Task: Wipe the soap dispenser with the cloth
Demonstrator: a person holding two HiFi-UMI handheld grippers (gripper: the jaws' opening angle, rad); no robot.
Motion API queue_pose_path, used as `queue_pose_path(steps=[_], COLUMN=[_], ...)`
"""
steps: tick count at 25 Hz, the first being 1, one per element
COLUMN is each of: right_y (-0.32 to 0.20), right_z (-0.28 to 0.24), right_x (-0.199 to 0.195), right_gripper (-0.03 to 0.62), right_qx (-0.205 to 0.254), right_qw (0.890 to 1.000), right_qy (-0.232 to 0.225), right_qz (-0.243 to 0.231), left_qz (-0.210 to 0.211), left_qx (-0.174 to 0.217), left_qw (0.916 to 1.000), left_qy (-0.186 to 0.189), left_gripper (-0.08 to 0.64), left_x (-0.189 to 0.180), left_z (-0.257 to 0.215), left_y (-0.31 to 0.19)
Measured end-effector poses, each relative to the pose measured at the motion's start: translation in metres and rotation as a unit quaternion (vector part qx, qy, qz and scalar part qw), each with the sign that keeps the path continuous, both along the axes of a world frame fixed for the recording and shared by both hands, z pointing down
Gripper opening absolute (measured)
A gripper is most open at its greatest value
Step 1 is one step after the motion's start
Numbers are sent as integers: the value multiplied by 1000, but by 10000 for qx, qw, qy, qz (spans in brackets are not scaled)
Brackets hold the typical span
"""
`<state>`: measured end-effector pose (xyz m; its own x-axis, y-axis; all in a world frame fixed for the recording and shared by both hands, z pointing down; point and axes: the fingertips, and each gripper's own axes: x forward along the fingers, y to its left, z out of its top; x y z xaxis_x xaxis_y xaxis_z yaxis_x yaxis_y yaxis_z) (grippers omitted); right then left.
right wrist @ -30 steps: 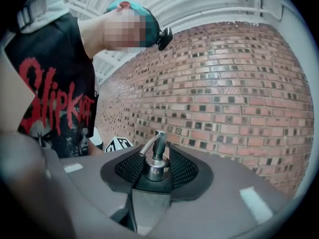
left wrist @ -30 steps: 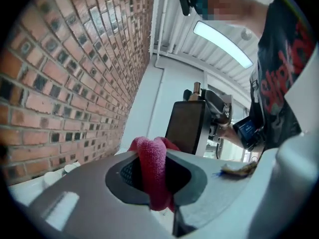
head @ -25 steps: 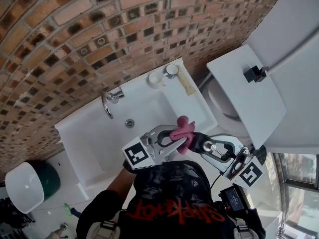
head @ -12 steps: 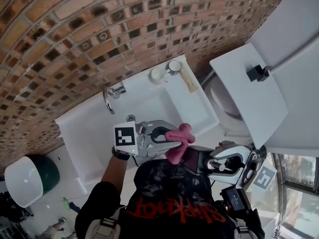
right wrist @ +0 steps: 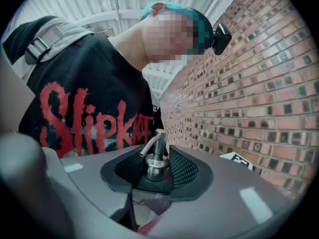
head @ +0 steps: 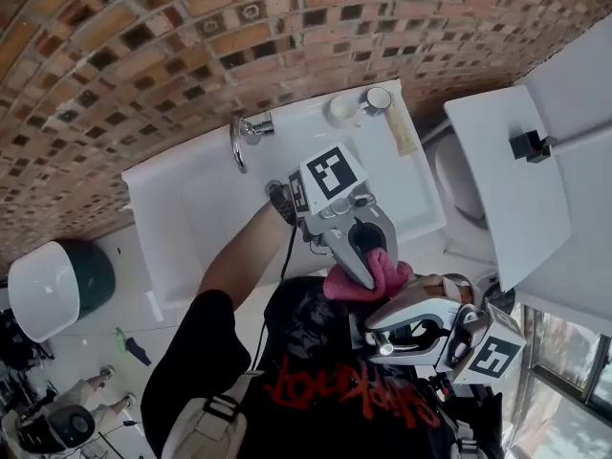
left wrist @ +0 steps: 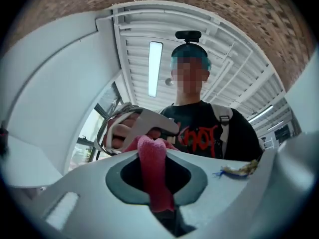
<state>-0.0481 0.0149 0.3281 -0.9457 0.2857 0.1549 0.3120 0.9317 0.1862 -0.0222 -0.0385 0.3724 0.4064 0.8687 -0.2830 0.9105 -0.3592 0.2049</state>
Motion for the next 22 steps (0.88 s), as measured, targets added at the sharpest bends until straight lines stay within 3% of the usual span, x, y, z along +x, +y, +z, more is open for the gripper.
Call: queue_pose_path(steps=[3, 8, 11, 14, 15, 17, 20, 22], right_y=[3, 0, -7, -34, -49, -85, -145, -186], right_z=[1, -34, -40, -35, -30, -12, 46, 104], right_x=[4, 15, 30, 43, 48, 60, 87, 114], right_gripper=[153, 153, 155, 155, 153, 153, 153, 153], right_qx=[-47, -10, -48, 70, 167, 397, 462, -60], right_qw=[9999, 9989, 9980, 9942, 9909, 9800, 9572, 9264], right_qy=[85, -468, -568, -486, -386, -114, 373, 803], right_qz=[-55, 88, 279, 955, 1281, 1945, 2832, 3680], left_qz=[203, 249, -11, -696, -1052, -1944, -3372, -4307], left_qx=[-24, -248, -417, -814, -952, -1014, -797, -671], left_qw=[9997, 9980, 9945, 9857, 9788, 9571, 9110, 8731], left_qy=[-113, -533, -962, -1300, -1476, -1894, -2236, -2185], left_gripper=[44, 44, 44, 44, 44, 44, 44, 44], left_x=[-2, -5, 4, 13, 16, 22, 25, 23], left_z=[3, 28, 59, 92, 106, 135, 166, 167], left_y=[7, 9, 5, -13, -22, -38, -51, -61])
